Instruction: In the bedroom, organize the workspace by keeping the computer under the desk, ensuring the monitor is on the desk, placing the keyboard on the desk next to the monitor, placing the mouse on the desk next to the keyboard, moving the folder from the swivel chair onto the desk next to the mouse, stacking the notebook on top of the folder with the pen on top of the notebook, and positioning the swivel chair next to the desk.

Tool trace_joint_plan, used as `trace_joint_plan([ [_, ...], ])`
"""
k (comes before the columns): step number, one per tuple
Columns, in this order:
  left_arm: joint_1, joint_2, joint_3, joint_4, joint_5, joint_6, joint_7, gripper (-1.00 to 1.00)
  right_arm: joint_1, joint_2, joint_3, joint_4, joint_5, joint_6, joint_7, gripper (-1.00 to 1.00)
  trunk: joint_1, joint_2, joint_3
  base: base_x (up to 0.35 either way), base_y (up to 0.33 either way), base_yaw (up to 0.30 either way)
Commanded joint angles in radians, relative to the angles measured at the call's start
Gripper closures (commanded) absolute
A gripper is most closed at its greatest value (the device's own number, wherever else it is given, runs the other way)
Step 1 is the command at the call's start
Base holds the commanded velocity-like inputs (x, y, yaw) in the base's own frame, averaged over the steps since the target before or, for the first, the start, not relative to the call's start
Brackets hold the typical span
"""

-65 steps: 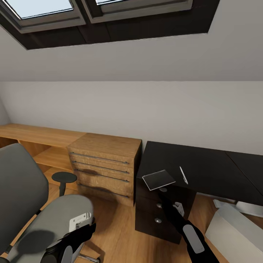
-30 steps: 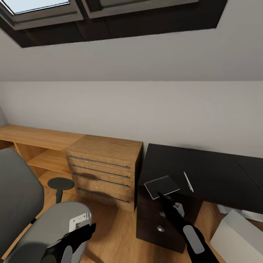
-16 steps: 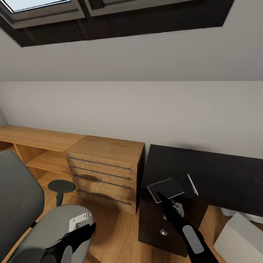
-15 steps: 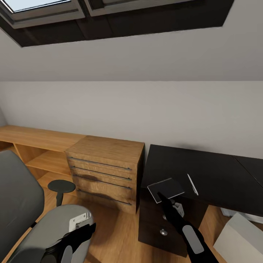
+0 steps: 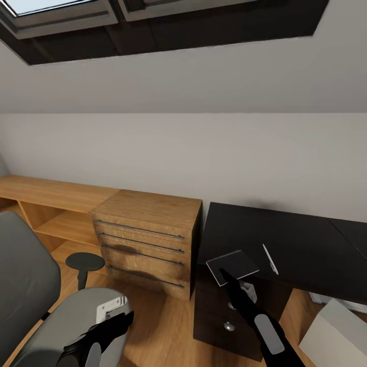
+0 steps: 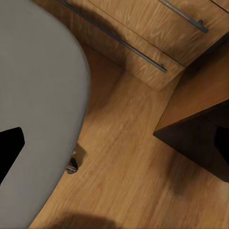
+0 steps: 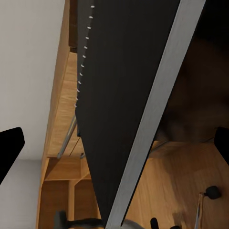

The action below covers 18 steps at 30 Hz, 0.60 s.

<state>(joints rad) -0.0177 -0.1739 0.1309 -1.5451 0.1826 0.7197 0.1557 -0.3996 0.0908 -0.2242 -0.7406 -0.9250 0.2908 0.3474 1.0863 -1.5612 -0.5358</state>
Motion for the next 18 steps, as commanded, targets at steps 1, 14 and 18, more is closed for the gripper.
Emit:
trace_joint_plan([
  [1,-0.001,-0.001,0.001,-0.001,0.011,0.004,0.007,-1.00,-0.001,0.001,-0.005,0.000,-0.007,0.010,0.002,-1.00,0.000,-0.001,-0.001,0.002,0.000,0.000],
  [14,-0.001,-0.001,0.000,-0.001,0.011,0.004,0.007,-1.00,-0.001,0.000,-0.001,-0.001,-0.005,0.010,0.002,-1.00,0.000,-0.001,-0.001,0.000,0.000,0.000],
  [18,-0.001,-0.001,0.001,-0.001,0.011,0.004,0.007,-1.00,-0.001,0.000,-0.001,-0.002,-0.004,0.010,0.002,1.00,0.000,-0.001,-0.001,0.000,0.000,0.000],
])
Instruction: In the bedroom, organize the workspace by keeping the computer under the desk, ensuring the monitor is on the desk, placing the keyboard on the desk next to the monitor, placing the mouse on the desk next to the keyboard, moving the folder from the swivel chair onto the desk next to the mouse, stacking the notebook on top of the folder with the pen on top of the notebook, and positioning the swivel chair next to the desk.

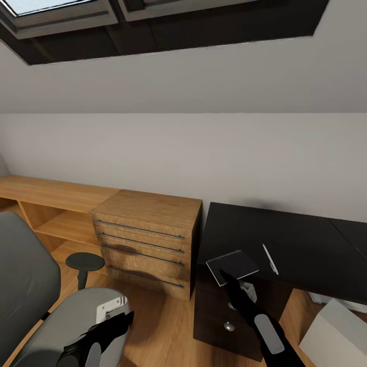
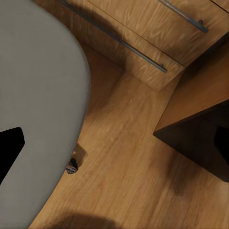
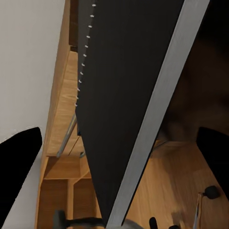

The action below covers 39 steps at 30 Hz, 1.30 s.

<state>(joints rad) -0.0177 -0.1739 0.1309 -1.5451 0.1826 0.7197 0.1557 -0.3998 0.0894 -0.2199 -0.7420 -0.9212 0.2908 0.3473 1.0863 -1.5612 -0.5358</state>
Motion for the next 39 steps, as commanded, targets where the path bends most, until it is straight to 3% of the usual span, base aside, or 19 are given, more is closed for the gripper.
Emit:
trace_joint_plan([
  [1,-0.001,-0.001,0.001,-0.001,0.011,0.004,0.007,-1.00,-0.001,0.002,-0.006,0.000,-0.007,0.010,0.002,1.00,0.000,-0.001,-0.001,0.000,0.000,0.000],
  [31,-0.001,-0.001,0.000,-0.001,0.009,0.006,0.007,-1.00,-0.001,0.000,-0.006,-0.003,-0.008,0.010,0.003,1.00,0.000,-0.001,-0.001,0.000,0.000,0.000],
  [39,-0.001,-0.001,0.000,-0.001,0.010,0.005,0.007,-1.00,-0.001,0.000,-0.006,-0.006,-0.008,0.010,0.003,1.00,-0.031,0.055,0.024,0.000,0.000,0.000],
])
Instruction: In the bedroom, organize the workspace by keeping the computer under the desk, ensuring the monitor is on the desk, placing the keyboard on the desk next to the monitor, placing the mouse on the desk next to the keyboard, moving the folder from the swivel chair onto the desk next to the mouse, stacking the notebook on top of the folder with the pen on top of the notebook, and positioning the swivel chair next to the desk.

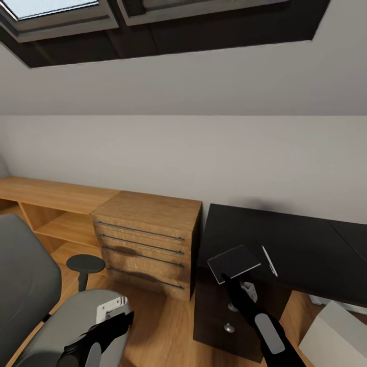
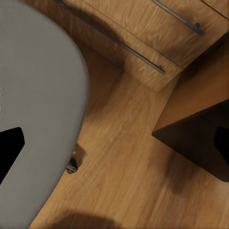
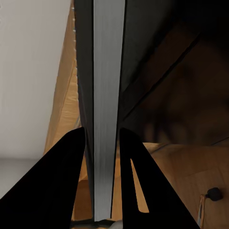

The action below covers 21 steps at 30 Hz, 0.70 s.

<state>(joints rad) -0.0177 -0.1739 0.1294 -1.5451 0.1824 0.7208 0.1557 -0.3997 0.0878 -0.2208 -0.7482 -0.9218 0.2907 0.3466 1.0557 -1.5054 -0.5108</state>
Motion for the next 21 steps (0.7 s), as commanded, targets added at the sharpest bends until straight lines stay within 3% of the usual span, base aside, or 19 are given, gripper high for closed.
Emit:
trace_joint_plan([
  [1,-0.001,-0.001,0.001,-0.001,0.011,0.005,0.007,-1.00,-0.001,0.001,-0.005,-0.001,-0.007,0.010,0.003,1.00,-0.004,0.007,0.002,-0.056,0.000,0.000],
  [9,-0.001,-0.001,0.001,-0.001,0.011,0.005,0.007,-1.00,-0.001,0.004,-0.010,-0.035,-0.006,0.010,0.001,1.00,-0.035,0.063,0.027,-0.295,0.000,0.000],
  [16,-0.001,-0.001,-0.003,0.003,0.010,0.003,0.007,-1.00,0.005,-0.002,-0.007,-0.211,0.007,0.022,-0.077,1.00,-0.050,0.091,0.040,-0.159,0.000,0.000],
  [20,-0.001,-0.001,-0.004,0.004,0.010,0.002,0.007,-1.00,0.010,-0.014,-0.005,-0.320,0.054,0.065,-0.140,1.00,-0.050,0.091,0.040,-0.021,0.000,0.000],
  [21,-0.001,-0.001,-0.004,0.008,0.009,0.002,0.007,-1.00,0.013,-0.028,-0.005,-0.364,0.093,0.114,-0.153,1.00,-0.050,0.091,0.040,-0.006,0.000,0.000],
])
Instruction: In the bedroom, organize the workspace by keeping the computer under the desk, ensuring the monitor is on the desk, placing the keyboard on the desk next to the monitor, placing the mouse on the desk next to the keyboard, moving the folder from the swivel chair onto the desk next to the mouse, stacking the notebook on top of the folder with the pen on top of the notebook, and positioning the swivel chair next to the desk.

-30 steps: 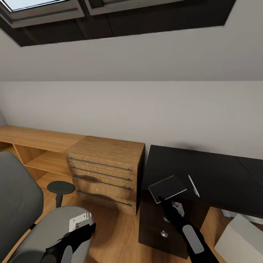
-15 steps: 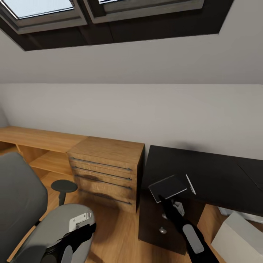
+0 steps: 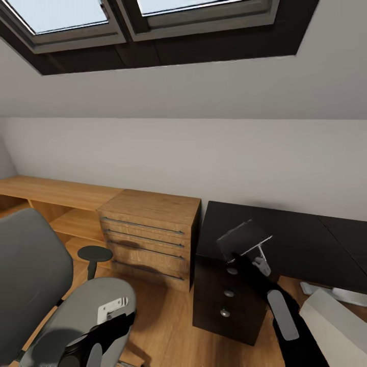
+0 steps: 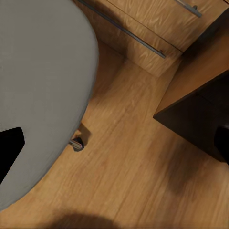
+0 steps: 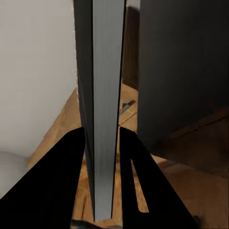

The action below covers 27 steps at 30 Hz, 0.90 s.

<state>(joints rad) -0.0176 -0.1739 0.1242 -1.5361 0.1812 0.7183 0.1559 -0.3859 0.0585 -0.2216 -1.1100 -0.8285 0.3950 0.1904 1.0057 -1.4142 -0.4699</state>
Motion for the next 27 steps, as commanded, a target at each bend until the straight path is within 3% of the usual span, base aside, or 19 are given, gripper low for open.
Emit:
trace_joint_plan([
  [1,-0.001,-0.001,0.001,0.006,0.011,0.004,0.007,-1.00,0.001,-0.013,-0.004,-0.033,0.037,0.060,-0.001,1.00,0.000,-0.001,-0.001,-0.003,0.000,0.000],
  [5,-0.001,-0.001,0.000,0.013,0.011,0.002,0.007,-1.00,0.004,-0.026,-0.006,-0.064,0.068,0.118,0.014,1.00,0.000,-0.001,-0.001,-0.001,0.000,0.000],
  [7,-0.001,-0.001,0.001,0.014,0.011,0.001,0.007,-1.00,0.007,-0.029,-0.007,-0.069,0.071,0.133,0.063,1.00,0.000,-0.001,-0.001,0.000,0.000,0.000],
  [12,-0.001,-0.001,0.000,0.016,0.010,0.000,0.008,-1.00,0.010,-0.030,-0.008,-0.070,0.064,0.139,0.087,1.00,0.000,-0.001,-0.001,0.000,-0.014,0.000],
  [16,-0.001,-0.001,0.000,0.016,0.009,-0.002,0.008,-1.00,0.011,-0.032,-0.009,-0.070,0.054,0.140,0.091,1.00,0.000,-0.001,-0.001,-0.051,-0.244,-0.020],
  [27,-0.001,-0.001,-0.003,0.036,0.007,-0.003,0.008,-1.00,0.012,-0.032,-0.010,-0.070,0.052,0.139,0.093,1.00,0.000,-0.001,-0.001,-0.135,-0.313,-0.220],
])
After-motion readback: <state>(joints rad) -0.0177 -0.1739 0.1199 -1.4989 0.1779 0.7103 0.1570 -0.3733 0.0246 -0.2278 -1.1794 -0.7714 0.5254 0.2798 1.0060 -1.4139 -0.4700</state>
